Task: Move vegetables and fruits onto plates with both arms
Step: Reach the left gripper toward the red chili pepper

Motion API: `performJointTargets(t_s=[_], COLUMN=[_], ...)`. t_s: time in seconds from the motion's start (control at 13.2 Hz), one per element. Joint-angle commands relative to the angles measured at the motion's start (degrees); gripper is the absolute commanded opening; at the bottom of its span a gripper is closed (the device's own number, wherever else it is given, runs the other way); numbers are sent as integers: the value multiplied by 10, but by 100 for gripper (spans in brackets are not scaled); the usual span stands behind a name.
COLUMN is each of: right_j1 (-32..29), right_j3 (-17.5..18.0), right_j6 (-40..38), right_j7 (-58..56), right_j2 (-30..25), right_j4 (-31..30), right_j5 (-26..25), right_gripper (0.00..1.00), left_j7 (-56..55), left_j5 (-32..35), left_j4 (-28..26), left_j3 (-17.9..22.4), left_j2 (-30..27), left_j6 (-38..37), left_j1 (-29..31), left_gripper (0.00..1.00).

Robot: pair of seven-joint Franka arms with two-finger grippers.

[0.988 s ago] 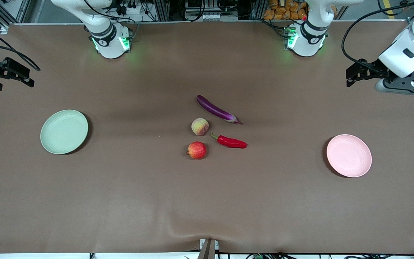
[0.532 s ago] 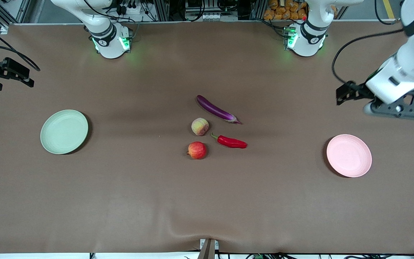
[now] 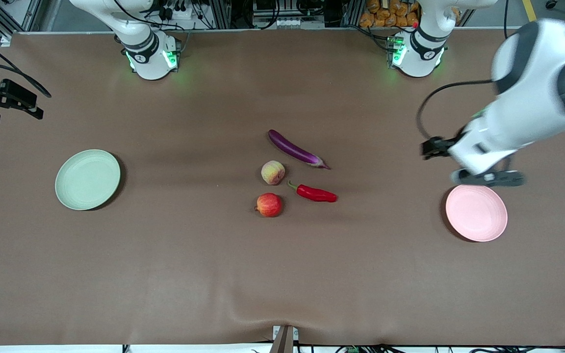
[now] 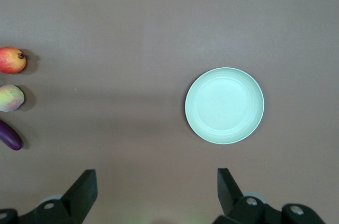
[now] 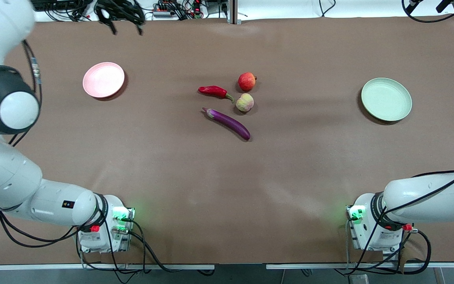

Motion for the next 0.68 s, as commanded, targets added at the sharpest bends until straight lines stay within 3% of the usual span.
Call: performJointTargets(t_s=[0.0,0.3,0.46,0.61], right_j1=[-14,-14,-14,-14], right_j3=[8,8,8,8], right_j6=[-5,-5,-5,-5], right_j7=[-8,-7,-7,-7], right_j2=[-2,-2,-2,-2], right_j4=[2,2,2,2], right_j5=[9,9,9,9], right_gripper=[100,100,100,100], left_j7=[-106,-263,-331,-395], left_j5=[-12,-5,-5,-9], left_j4=[20,24,13,11], left_j3=[0,2,0,-1], left_j2=[52,115,135,156], left_j6=[20,98,154,162], left_j1=[-60,-160,-166,-174], left_gripper=[100,100,100,100])
